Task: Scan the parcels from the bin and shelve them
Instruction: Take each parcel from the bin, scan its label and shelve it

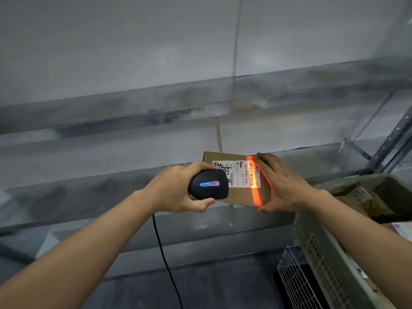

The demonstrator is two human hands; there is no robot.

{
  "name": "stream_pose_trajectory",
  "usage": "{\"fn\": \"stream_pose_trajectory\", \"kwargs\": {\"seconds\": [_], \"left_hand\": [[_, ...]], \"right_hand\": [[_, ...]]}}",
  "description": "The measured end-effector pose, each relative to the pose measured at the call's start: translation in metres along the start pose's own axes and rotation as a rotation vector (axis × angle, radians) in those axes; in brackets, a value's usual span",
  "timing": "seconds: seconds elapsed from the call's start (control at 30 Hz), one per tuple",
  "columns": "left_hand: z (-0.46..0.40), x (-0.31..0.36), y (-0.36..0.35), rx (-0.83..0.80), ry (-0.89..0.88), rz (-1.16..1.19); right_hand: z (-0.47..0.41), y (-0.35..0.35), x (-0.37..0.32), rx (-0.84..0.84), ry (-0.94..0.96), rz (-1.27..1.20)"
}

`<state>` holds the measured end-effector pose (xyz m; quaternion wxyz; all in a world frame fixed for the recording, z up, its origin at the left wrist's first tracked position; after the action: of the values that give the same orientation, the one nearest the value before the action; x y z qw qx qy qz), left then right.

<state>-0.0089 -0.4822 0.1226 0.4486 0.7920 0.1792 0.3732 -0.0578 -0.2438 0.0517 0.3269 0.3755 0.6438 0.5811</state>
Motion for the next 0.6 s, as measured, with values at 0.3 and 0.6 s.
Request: {"fn": "stream_pose_trajectory", "kwargs": {"seconds": [0.3, 0.6], "left_hand": [[0.034, -0.019, 0.014, -0.002, 0.077, -0.053], [0.067, -0.027, 0.02, 0.017, 0.166, -0.09]], "right_hand": [[-0.02, -0.009, -0.037, 0.001, 0.11, 0.014], [-0.039, -0.021, -0.064, -0.012, 0.208, -0.065]]}}
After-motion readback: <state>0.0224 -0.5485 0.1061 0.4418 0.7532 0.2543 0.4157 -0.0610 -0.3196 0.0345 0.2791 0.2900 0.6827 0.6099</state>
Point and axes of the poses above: each hand's wrist, its own z-axis away from the middle knuckle, its own y-axis out of the back of the hand, x = y × z, the point moved 8 cm from there along -z, towards the middle knuckle, and after that the axes turned 8 degrees about z, right-handed, at the moved point
